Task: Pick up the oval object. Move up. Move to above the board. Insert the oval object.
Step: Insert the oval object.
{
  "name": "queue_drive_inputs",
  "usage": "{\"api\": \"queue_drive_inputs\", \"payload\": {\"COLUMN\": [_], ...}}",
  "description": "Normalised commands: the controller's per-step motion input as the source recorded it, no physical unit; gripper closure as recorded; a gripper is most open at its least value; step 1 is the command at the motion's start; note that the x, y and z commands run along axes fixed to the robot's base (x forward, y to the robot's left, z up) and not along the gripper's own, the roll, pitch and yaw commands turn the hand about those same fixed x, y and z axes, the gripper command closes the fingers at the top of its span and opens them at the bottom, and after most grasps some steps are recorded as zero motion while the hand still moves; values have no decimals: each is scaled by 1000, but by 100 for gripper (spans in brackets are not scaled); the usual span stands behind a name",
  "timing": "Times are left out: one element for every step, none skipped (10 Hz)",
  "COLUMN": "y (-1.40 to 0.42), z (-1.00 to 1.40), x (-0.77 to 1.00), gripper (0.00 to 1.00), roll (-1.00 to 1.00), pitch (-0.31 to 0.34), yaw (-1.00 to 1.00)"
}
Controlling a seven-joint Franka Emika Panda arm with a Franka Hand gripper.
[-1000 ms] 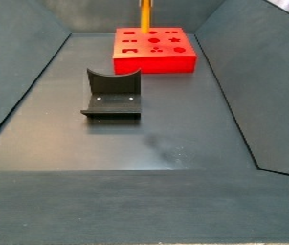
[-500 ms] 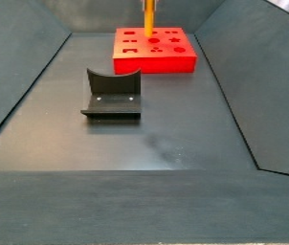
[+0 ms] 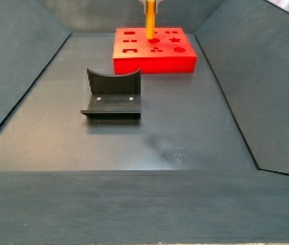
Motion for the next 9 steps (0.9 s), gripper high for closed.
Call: {"api": "queue_drive_inputs", "payload": {"y": [-114, -160, -114, -26, 0, 0, 0, 0, 0], "z": [-80, -60, -11, 0, -31, -103, -37, -14, 0], "x": [-94, -34, -3, -20, -11, 0, 0, 0, 0], "gripper": [100, 100, 100, 100, 100, 100, 100, 100, 100], "roll": [124, 116, 81, 36, 53, 153, 114, 86, 39], "pitch": [-4, 0, 0, 0, 0, 0, 0, 0, 0], "yaw": [0, 0, 0, 0, 0, 0, 0, 0, 0]}}
